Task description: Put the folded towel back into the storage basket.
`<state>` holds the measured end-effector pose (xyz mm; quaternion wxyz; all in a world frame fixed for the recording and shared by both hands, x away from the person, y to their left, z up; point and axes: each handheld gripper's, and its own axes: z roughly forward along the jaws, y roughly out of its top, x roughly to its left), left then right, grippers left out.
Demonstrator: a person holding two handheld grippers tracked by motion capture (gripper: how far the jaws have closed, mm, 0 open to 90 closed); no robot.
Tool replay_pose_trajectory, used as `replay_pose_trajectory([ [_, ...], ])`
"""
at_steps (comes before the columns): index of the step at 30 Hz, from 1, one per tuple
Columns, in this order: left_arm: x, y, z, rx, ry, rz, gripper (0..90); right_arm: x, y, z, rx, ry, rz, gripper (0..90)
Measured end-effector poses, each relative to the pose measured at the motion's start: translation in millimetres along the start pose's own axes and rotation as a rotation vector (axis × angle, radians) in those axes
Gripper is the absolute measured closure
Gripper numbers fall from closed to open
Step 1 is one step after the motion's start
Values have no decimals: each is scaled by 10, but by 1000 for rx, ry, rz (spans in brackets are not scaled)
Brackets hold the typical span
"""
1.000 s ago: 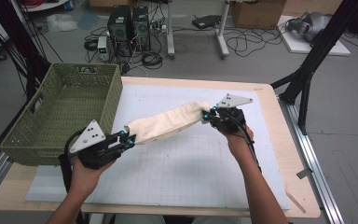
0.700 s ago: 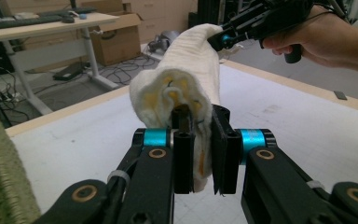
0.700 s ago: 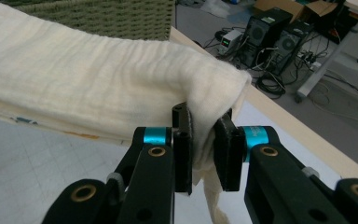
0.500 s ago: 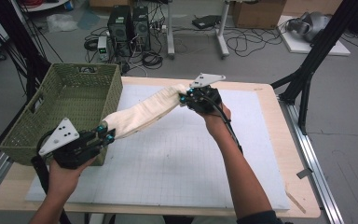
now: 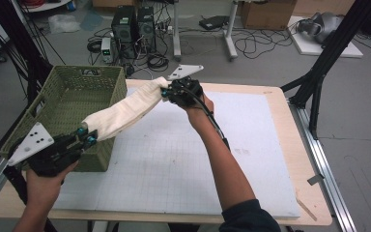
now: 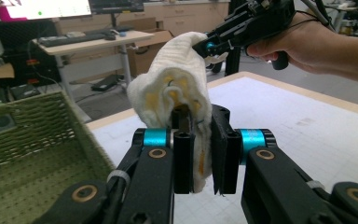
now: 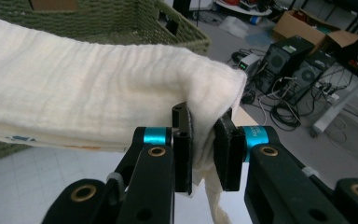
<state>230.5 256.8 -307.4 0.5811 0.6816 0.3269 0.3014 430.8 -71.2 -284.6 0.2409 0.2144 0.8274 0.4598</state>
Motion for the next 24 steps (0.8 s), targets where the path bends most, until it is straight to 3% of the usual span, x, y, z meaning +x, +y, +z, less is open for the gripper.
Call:
replay_pose_trajectory([
  [10,252,-2,-314,-24,87,-18,806,115,306,311,-74,74,0,796],
  [24,481,-25,-610,-58,183,-25,805,297,759,873,-95,138,-21,796],
])
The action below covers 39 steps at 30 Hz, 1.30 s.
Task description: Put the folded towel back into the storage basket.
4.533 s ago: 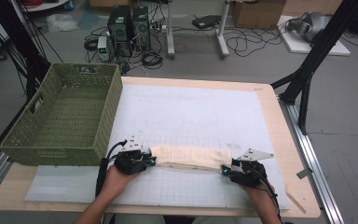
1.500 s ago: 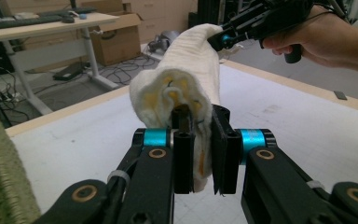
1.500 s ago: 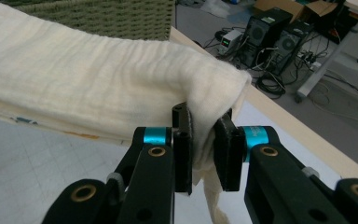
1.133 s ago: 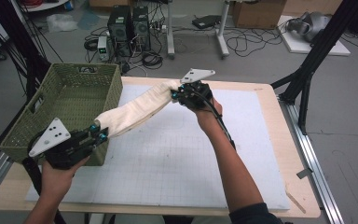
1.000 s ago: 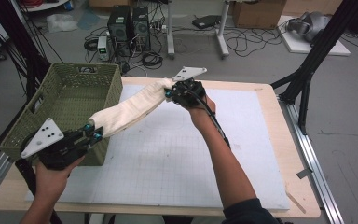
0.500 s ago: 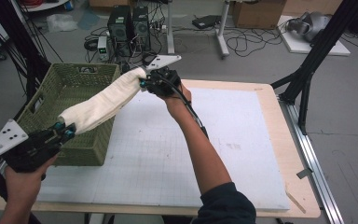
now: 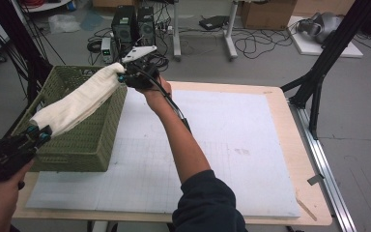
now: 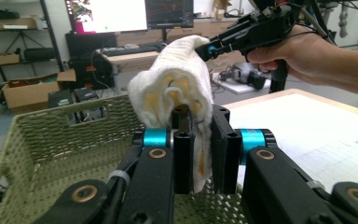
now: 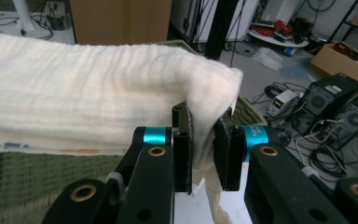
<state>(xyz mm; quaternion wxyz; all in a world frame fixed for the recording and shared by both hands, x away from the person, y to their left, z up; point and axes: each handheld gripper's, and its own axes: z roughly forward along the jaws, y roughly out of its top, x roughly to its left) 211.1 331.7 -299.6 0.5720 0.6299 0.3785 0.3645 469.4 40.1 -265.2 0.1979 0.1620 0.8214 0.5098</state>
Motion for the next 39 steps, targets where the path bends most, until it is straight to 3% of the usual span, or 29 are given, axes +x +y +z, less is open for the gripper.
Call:
replay_pose_trajectory([
  [11,248,-80,-18,3,87,-26,805,43,272,491,15,13,-5,796],
  [18,416,-197,-24,31,135,-45,805,99,331,782,32,21,-9,796],
  [36,666,-379,72,112,209,-54,802,204,218,1233,69,-10,10,796],
  [39,712,-441,113,133,225,-66,793,236,192,1308,90,-15,-25,794],
])
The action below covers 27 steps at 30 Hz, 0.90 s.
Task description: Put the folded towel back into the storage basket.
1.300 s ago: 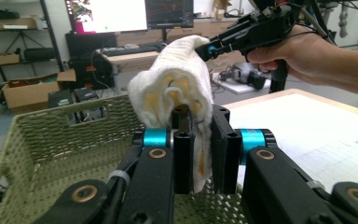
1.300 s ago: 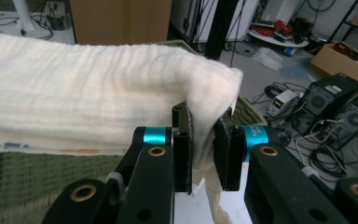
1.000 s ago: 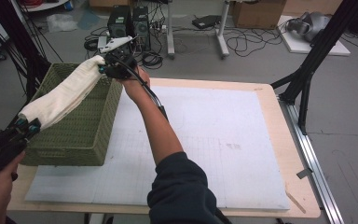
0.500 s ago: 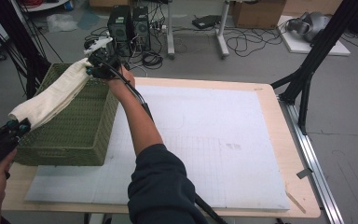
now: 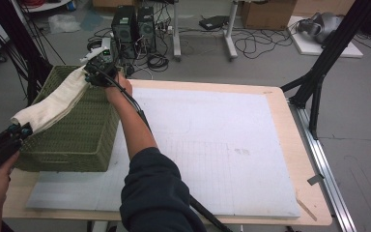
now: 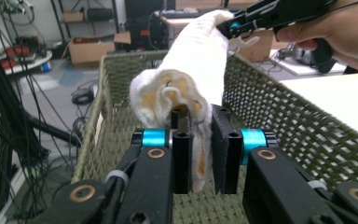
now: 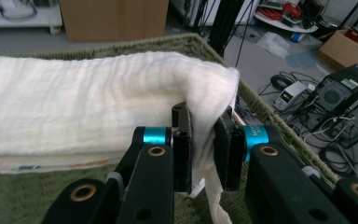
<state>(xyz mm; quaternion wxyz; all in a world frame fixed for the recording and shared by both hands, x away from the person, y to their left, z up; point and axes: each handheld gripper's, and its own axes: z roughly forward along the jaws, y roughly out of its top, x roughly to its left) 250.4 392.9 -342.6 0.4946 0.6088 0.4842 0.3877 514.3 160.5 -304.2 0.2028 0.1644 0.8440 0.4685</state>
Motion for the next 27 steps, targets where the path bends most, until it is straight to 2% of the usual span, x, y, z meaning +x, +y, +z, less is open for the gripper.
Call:
replay_pose_trajectory([
  [2,13,-45,33,32,0,-10,721,14,-25,59,24,2,-16,751],
  [4,18,-70,26,35,27,-18,550,23,-73,109,59,-4,-17,632],
  [6,23,-40,-15,18,29,-14,501,37,-111,122,62,-2,7,544],
  [8,20,24,-76,-13,44,0,420,33,-118,104,59,5,7,517],
  [10,2,92,-127,-39,34,8,424,38,-115,48,50,15,6,506],
  [12,-26,130,-156,-54,19,21,422,30,-125,-32,33,21,-1,496],
  [15,-87,146,-157,-79,-19,23,405,-10,-157,-210,1,38,22,456],
  [16,-102,140,-149,-85,-25,17,387,-28,-170,-284,-17,45,38,450],
  [19,-172,102,-90,-80,-66,-18,346,-74,-225,-515,-46,68,46,428],
  [23,-262,101,-32,-71,-116,-57,267,-145,-381,-761,-60,82,94,339],
  [25,-310,112,-20,-75,-117,-61,196,-170,-466,-892,-58,77,106,279],
  [27,-367,121,3,-73,-157,-45,193,-200,-547,-1059,-62,80,109,254],
])
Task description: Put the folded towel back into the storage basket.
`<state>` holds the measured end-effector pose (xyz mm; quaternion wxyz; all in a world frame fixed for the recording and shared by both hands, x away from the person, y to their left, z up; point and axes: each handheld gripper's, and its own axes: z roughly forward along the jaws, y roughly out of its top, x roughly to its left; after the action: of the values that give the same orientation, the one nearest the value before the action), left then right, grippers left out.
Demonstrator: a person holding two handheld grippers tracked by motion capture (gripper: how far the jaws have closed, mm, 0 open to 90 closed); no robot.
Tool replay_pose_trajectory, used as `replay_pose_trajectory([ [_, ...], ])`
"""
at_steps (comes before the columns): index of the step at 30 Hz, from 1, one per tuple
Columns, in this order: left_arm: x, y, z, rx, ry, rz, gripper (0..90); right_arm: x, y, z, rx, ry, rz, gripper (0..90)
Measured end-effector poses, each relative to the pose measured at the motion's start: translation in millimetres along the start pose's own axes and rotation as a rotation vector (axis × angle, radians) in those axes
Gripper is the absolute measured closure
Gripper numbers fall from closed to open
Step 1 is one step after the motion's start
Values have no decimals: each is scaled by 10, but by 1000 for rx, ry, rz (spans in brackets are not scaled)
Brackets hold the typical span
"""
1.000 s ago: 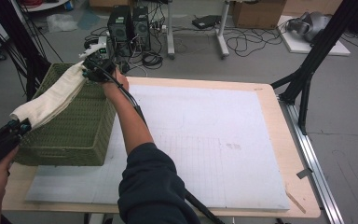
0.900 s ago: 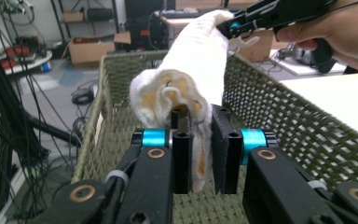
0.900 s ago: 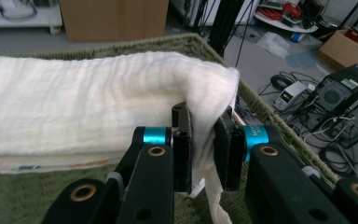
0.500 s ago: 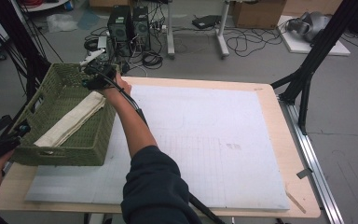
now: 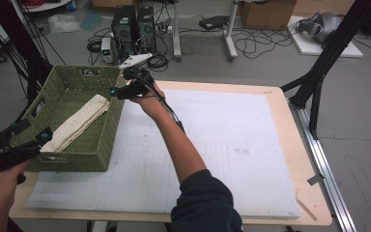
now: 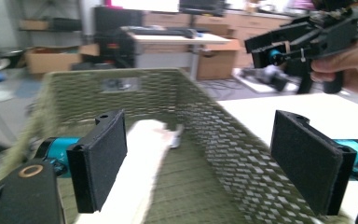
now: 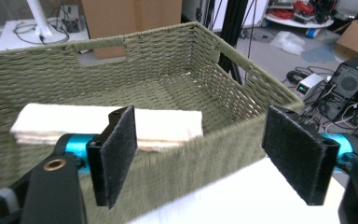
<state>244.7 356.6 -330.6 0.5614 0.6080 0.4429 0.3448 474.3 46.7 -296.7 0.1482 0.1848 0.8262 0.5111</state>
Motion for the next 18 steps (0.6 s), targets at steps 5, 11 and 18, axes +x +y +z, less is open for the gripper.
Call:
replay_pose_trajectory([
  [5,-167,3,123,11,-39,1,198,-49,-193,-407,-21,-16,18,192],
  [11,-371,22,289,14,-93,5,202,-93,-566,-988,-25,-85,51,147],
  [18,-708,0,530,20,-180,23,201,-134,-1012,-1663,-13,-177,82,115],
])
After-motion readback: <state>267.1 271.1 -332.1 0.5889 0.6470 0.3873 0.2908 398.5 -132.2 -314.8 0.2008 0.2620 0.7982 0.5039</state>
